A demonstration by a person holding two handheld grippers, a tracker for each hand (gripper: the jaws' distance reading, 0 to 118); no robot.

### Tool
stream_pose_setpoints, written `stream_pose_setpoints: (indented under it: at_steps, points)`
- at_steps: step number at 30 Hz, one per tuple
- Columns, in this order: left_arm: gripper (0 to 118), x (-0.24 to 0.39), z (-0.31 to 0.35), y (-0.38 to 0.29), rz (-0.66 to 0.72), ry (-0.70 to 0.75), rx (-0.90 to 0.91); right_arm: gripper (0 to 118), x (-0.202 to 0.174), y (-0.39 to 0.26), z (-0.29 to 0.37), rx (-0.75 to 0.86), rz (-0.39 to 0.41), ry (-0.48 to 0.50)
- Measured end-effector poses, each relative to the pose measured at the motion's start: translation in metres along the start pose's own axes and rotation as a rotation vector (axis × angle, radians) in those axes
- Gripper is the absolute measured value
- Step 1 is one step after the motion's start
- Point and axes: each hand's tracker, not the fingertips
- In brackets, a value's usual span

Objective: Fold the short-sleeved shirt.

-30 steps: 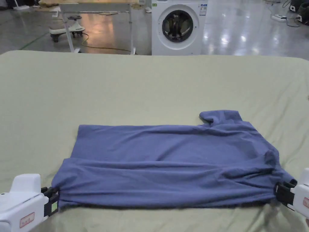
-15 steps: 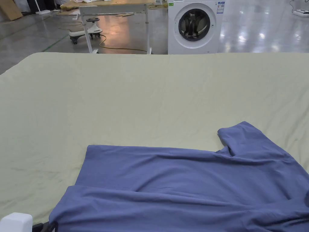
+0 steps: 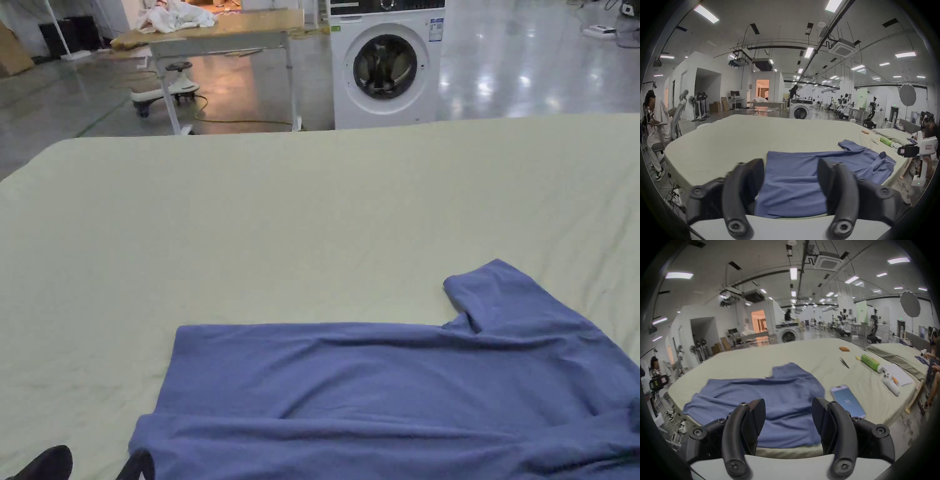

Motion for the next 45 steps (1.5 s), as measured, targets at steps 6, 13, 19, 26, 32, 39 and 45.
stream_pose_setpoints:
  at_steps: [6, 13, 19, 26, 32, 39, 45]
  points:
    - [1, 0.029, 0.017, -0.001, -0.129, -0.11, 0.084, 4, -0.031, 0.004, 0.002, 0.006, 0.089, 0.072]
    - [0, 0.04, -0.007, 0.001, -0.129, -0.084, -0.033, 0, -0.03, -0.015, -0.026, -0.067, 0.023, 0.126]
    - [26, 0.007, -0.104, 0.023, 0.006, -0.095, -0.229, 0, -0.029, -0.018, -0.028, -0.065, 0.035, 0.143]
    - [71, -0.06, -0.294, 0.016, 0.114, -0.003, -0.552, 0, -0.004, -0.027, -0.026, -0.107, -0.035, 0.144]
    - [54, -0.078, -0.376, -0.012, 0.157, 0.116, -0.683, 0, 0.027, -0.039, -0.021, -0.174, -0.074, 0.026]
    - [5, -0.056, -0.38, -0.011, -0.027, 0.068, -0.723, 0, 0.054, -0.028, -0.026, -0.21, -0.096, -0.013]
    - [5, -0.039, -0.387, -0.019, -0.076, 0.112, -0.79, 77, 0.072, 0.065, -0.113, -0.286, 0.007, 0.006]
